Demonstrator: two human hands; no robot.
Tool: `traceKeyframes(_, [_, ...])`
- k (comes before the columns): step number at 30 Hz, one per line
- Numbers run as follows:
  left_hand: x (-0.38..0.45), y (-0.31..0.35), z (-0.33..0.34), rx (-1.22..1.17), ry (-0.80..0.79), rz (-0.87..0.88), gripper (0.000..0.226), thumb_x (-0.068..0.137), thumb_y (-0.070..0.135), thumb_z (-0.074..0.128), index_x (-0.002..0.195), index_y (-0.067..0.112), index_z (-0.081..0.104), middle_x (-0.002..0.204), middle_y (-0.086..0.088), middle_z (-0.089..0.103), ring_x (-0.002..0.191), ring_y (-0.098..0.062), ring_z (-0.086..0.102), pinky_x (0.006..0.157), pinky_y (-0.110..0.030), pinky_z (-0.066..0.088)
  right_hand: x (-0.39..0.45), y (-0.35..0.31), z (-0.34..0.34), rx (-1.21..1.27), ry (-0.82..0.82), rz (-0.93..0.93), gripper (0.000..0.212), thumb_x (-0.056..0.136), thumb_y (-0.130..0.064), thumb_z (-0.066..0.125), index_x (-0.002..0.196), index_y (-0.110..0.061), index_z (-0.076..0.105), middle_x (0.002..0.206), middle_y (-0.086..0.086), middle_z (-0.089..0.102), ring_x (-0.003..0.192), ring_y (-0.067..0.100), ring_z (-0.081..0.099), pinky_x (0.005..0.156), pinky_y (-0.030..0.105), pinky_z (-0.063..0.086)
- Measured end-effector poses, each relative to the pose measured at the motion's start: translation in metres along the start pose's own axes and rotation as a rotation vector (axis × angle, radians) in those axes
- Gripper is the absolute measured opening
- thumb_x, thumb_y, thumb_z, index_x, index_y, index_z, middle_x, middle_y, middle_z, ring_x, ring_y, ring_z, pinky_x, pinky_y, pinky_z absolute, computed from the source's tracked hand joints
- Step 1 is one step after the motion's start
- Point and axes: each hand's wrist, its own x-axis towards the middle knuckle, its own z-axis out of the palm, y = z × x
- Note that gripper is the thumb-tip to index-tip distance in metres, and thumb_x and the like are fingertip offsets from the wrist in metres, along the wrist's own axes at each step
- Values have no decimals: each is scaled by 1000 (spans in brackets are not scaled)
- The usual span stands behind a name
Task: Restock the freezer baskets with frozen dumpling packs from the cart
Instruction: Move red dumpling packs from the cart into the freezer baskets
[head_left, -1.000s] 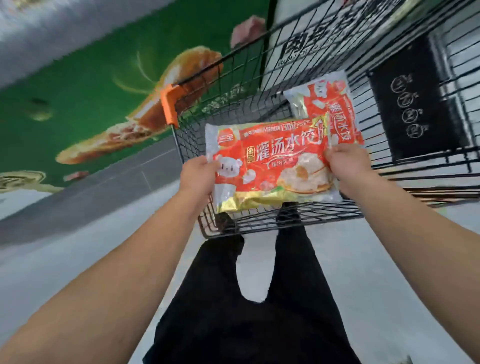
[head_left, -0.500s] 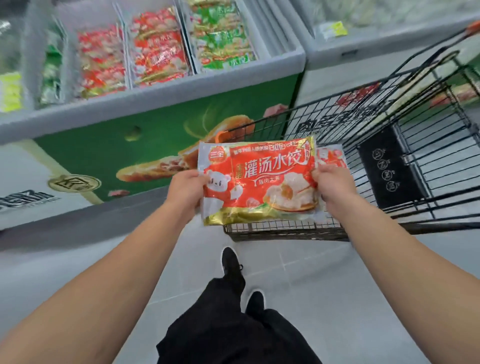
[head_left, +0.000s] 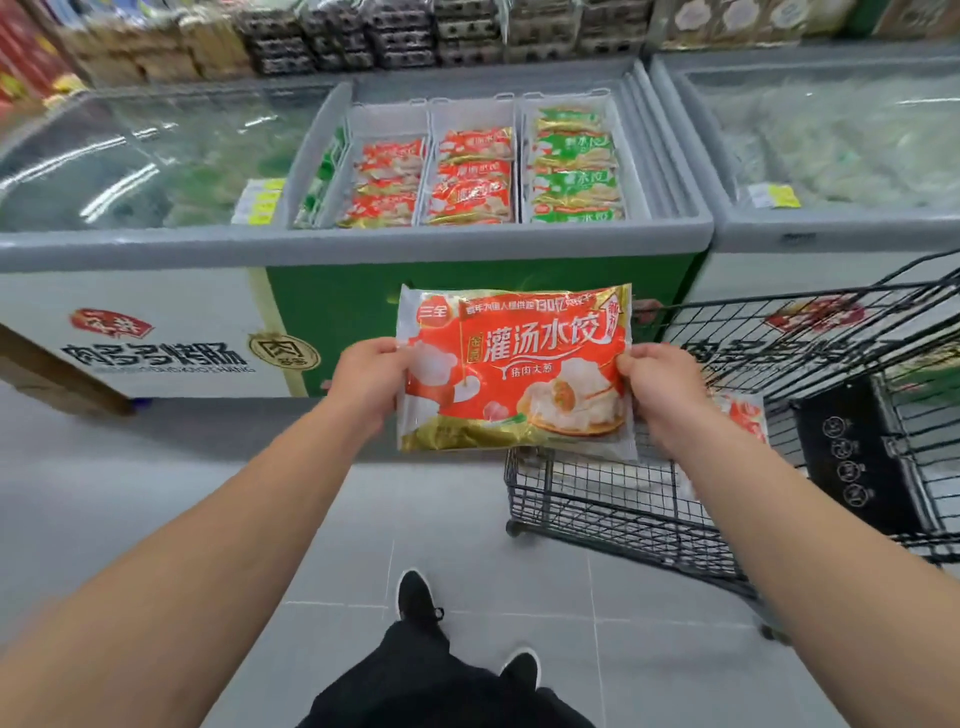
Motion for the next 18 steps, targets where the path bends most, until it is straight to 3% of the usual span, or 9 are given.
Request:
traceKeyframes(5, [-3,6,-26,-35,79,29,19,94,9,63,78,14,71,88,-7,78,77,-22,76,68,-38,60,-2,-20,22,-32,-68,-71,19,100,-13,52,89,-13,68,98,3,74,94,21,69,81,43,58])
traceKeyframes(8, [0,7,-42,-44,104,22,12,96,16,64,88,14,71,92,-6,78,82,-23,76,72,-40,61,0,-31,40,-37,-92,-100,20,100,-14,53,86,-16,67,99,3,73,93,20,68,69,35,53])
traceKeyframes(12, [10,5,-77,-102,157,4,12,99,21,61,95,14,70,94,-3,78,86,-21,75,68,-35,59,2,-49,81,-81,-141,-121,17,100,-16,54,89,-17,67,102,2,72,98,21,68,87,44,57])
traceKeyframes(18, [39,-3,-133,-110,234,-24,13,98,21,62,100,14,72,97,-5,77,89,-24,75,71,-39,62,0,-76,154,-154,-130,-166,24,100,-16,54,79,-19,65,93,-1,70,94,19,65,87,41,55])
